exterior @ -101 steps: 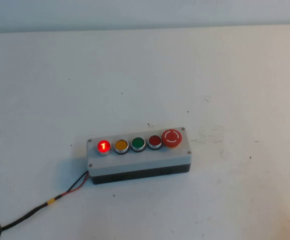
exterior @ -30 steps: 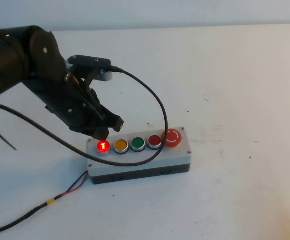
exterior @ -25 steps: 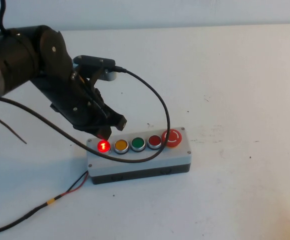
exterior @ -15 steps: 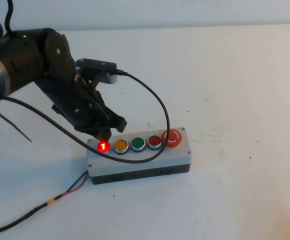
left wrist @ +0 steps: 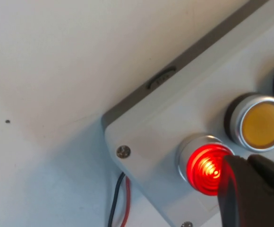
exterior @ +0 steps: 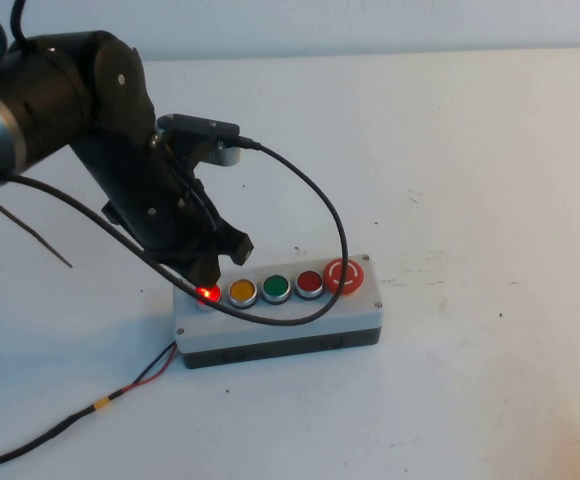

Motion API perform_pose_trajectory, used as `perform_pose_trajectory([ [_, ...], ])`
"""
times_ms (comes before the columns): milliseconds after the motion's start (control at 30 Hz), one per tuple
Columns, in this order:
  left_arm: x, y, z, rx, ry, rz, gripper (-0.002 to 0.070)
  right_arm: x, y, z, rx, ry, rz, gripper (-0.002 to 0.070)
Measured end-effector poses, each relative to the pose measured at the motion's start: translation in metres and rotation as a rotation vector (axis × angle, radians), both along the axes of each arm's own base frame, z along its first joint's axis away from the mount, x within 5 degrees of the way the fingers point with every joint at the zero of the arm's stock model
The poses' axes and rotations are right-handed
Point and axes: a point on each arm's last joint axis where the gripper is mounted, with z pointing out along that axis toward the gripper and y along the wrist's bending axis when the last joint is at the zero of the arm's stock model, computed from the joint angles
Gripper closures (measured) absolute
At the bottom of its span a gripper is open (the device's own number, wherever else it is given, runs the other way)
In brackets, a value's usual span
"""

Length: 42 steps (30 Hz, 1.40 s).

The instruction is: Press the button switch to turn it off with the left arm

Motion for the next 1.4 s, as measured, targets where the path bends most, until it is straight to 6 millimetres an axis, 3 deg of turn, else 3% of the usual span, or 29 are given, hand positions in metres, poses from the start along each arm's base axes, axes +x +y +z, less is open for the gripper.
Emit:
perform_pose_trajectory([
  [133, 0.002, -0.002, -0.013, 0.020, 0.048, -0.005, 0.0677, 0.000, 0.000, 0.000, 0.000, 0.000, 0.000, 0.0692],
  [767, 0.006, -0.008, -0.022, 0.003, 0.116, -0.006, 0.0678, 0.000, 0.000, 0.000, 0.000, 0.000, 0.000, 0.0692],
  [900, 0.004, -0.006, -0.013, -0.008, 0.070, -0.017, 0.0677, 0.000, 0.000, 0.000, 0.000, 0.000, 0.000, 0.0692],
  [1000, -0.002, -0.001, 0.006, -0.029, -0.034, -0.015, 0.0677, 0.000, 0.000, 0.000, 0.000, 0.000, 0.000, 0.0692],
  [1100, -0.023, 0.010, 0.037, -0.083, -0.199, 0.003, 0.0677, 0.000, 0.000, 0.000, 0.000, 0.000, 0.000, 0.0692],
  [1233, -0.068, 0.032, 0.067, -0.173, -0.427, 0.037, 0.0677, 0.000, 0.000, 0.000, 0.000, 0.000, 0.000, 0.0692],
  [1400, -0.124, 0.060, 0.067, -0.250, -0.621, 0.075, 0.0677, 0.000, 0.000, 0.000, 0.000, 0.000, 0.000, 0.0692],
])
